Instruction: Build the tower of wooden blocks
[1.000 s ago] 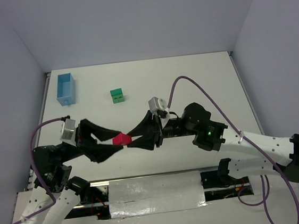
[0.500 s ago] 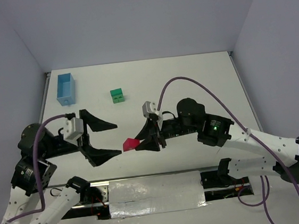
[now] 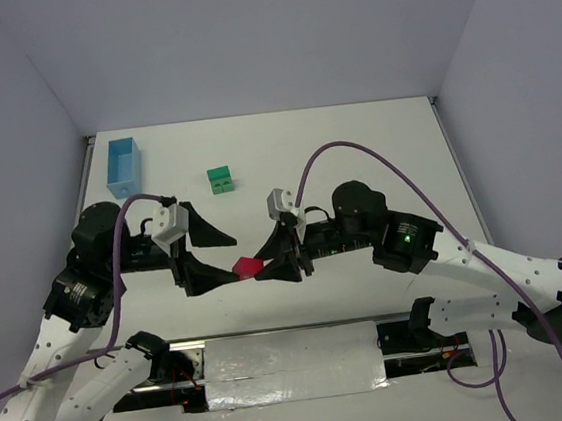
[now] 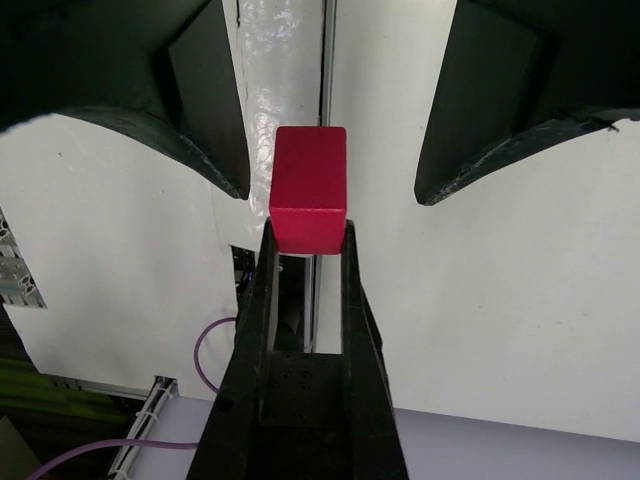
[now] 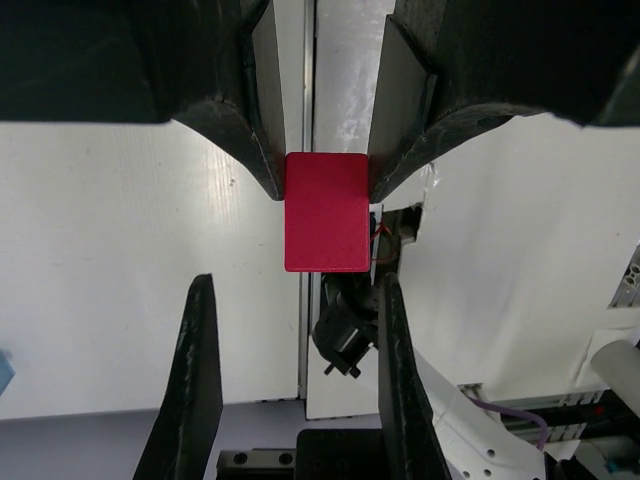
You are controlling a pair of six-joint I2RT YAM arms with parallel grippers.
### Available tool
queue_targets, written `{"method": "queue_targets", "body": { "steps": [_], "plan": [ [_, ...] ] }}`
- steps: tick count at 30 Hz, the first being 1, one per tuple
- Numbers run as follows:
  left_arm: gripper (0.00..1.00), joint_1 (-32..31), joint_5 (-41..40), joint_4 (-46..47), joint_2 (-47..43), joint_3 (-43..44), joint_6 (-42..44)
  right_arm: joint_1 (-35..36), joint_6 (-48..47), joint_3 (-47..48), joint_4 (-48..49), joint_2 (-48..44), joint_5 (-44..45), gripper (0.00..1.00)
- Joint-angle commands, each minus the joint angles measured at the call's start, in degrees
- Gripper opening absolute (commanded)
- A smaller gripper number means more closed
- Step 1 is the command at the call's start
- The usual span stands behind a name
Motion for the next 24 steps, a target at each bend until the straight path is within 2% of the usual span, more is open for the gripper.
{"method": "queue_targets", "body": {
  "steps": [1,5,10,19,21,24],
  "plan": [
    [0.79,-0.3,5.1,4.8,-0.6,-0.9,-0.9,-0.2,-1.2,4.2,-0.3,1.1,0.5,0.0],
    [0.79,-0.4,5.2,3.9,-0.3,-1.2,-0.2,-0.2,-1.4,4.8,-0.3,1.3,-0.5,0.0],
    [0.72,-0.6,5.0,5.0,0.1,-1.5,-1.0,-0.2,-1.9,4.9,-0.4,1.7,-0.3,0.0],
    [0.69,-0.7,5.0,5.9,0.6,-1.0,-1.6,-0.2,-2.3,5.2,-1.3,3.0,-0.4,0.0],
    [0.6,-0.8,5.4,5.7,1.0,-1.1,-1.5,-0.2,-2.3,5.1,-1.0,2.7,-0.3,0.0],
    [0.59,-0.8,4.5,5.0,1.0,-1.3,-1.3,-0.2,-2.3,4.8,-0.5,2.1,0.0,0.0]
  ]
}}
